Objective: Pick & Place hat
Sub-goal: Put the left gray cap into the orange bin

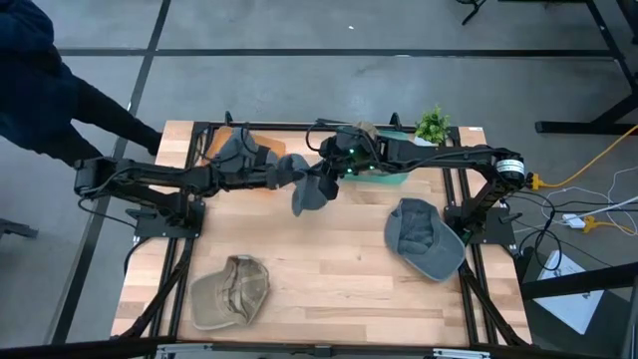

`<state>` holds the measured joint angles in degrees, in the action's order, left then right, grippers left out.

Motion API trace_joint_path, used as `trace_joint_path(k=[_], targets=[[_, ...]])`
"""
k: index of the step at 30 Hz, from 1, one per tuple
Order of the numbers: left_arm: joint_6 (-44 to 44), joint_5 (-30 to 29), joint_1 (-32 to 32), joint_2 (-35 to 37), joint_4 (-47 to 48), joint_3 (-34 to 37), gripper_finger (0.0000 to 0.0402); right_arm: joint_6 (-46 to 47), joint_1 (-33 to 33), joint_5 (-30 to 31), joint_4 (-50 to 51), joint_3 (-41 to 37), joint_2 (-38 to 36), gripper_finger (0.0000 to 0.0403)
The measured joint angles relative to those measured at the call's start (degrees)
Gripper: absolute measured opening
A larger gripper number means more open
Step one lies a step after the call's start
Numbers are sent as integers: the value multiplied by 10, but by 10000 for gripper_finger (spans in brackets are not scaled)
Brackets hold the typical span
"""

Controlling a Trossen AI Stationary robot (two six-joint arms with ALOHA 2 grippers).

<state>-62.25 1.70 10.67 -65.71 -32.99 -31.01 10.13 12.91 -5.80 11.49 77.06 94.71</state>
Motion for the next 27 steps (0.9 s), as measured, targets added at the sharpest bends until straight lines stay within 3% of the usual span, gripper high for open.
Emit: trace_joint_path(k=[7,14,20,27], targets=[[-21,74,12,81,87,1,5,0,18,-139,-9,1,-1,26],[-20,86,16,153,190,0,5,41,35,-266,-5,-1,0,120],[15,104,37,193,240,0,4,60,35,-282,-4,-1,0,186],[104,184,122,226,274,0,4,44,35,-268,-5,-1,0,191]])
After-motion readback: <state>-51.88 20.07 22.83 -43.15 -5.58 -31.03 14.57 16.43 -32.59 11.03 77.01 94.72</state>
